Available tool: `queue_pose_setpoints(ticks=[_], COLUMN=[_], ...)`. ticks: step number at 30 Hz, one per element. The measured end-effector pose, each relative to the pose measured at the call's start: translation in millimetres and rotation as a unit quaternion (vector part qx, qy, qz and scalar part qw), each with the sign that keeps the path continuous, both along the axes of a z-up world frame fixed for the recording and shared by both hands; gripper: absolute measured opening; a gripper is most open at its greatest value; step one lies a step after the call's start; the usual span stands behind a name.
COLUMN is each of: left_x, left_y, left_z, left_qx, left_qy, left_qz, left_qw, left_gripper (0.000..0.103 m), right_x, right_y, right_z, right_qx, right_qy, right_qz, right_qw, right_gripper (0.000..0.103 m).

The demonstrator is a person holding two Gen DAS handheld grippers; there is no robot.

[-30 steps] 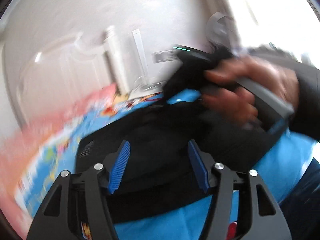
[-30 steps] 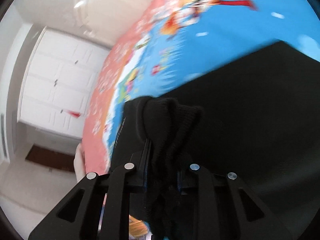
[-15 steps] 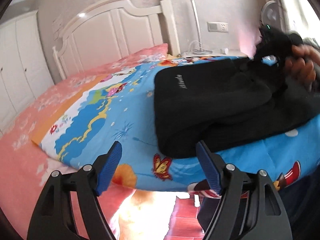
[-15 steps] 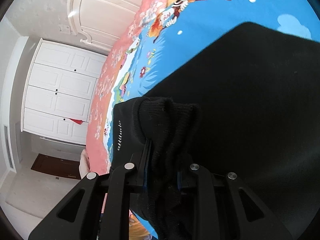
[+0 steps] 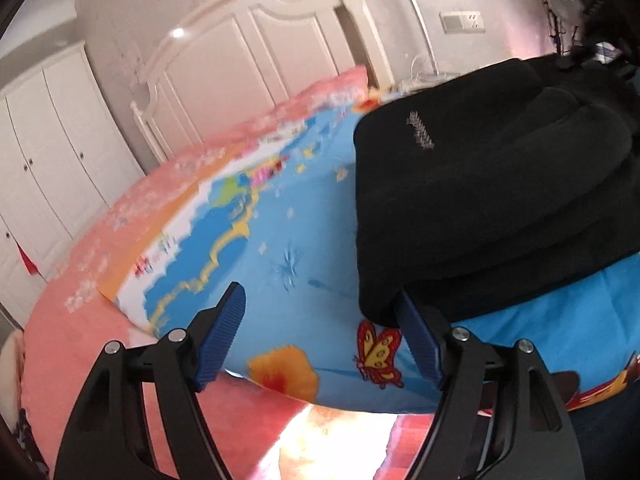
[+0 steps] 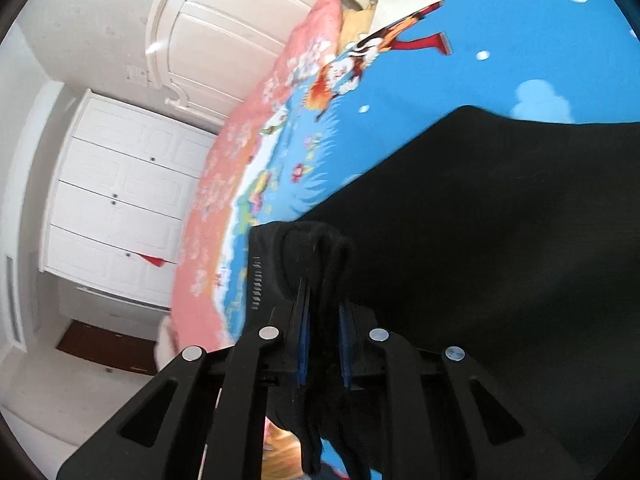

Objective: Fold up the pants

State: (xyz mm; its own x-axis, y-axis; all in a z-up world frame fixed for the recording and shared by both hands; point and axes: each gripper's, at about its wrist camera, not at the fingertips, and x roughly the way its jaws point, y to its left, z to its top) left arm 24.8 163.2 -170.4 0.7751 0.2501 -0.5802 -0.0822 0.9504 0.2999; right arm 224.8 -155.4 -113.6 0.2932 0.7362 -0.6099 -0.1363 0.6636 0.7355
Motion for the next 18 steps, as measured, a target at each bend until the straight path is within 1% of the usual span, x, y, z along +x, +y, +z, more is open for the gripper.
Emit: queue_pose_setpoints(ticks=[1, 2, 3, 5, 6, 7, 8, 9, 10, 13, 15, 17, 18], left_x=[2, 2, 1, -3, -5, -7, -11, -14, -17, -32, -43, -48, -49], left_y=[1, 0, -2, -7, -8, -8, -6, -4, -2, 3, 0, -12, -20], left_z=[-3, -2, 0, 2, 3, 3, 3, 3, 4, 17, 32, 50, 55], left_qx=[-0.009, -0.015, -0.014, 0.007, 0.016, 0.017, 0.005, -0.004, -0.016, -0.052, -0.064, -0.067, -0.066], left_qy=[0.007, 0.005, 0.005, 0.003, 0.003, 0.006, 0.01, 0.011, 0.01, -0.006, -0.029, -0.056, -0.064], left_qz=[0.006, 0.011, 0.009, -0.004, -0.013, -0.023, -0.037, -0.043, -0.048, -0.062, -0.072, -0.094, -0.107], left_qw=[0.9999, 0.9998, 0.9999, 1.0, 0.9998, 0.9996, 0.9993, 0.999, 0.9987, 0.9967, 0.9949, 0.9917, 0.99], left_gripper=[0.076, 0.076, 0.076, 0.076, 0.076, 0.076, 0.076, 0.076, 0.076, 0.074, 0.067, 0.066, 0.066], right_x=[2, 3, 3, 4, 5, 6, 7, 7, 7, 5, 5, 5, 5], right_y=[-1, -2, -4, -6, -6, -7, -8, -8, -10, -18, -23, -25, -23], right_z=[-11, -22, -31, -40, -41, -41, -41, -42, -44, -44, -41, -40, -40], right_qx=[-0.015, -0.028, -0.043, -0.047, -0.048, -0.05, -0.054, -0.056, -0.049, -0.01, 0.003, 0.019, 0.015], right_qy=[0.007, 0.016, 0.017, 0.014, 0.014, 0.013, 0.015, 0.018, 0.023, 0.024, 0.023, 0.024, 0.022], right_qz=[0.003, -0.004, -0.012, -0.006, -0.004, -0.004, -0.005, -0.007, -0.008, -0.019, -0.031, -0.039, -0.038], right_qw=[1.0, 0.999, 0.999, 0.999, 0.999, 0.999, 0.998, 0.998, 0.999, 0.999, 0.999, 0.999, 0.999], right_gripper=[0.014, 0.014, 0.014, 0.015, 0.019, 0.028, 0.033, 0.045, 0.053, 0.065, 0.071, 0.073, 0.073])
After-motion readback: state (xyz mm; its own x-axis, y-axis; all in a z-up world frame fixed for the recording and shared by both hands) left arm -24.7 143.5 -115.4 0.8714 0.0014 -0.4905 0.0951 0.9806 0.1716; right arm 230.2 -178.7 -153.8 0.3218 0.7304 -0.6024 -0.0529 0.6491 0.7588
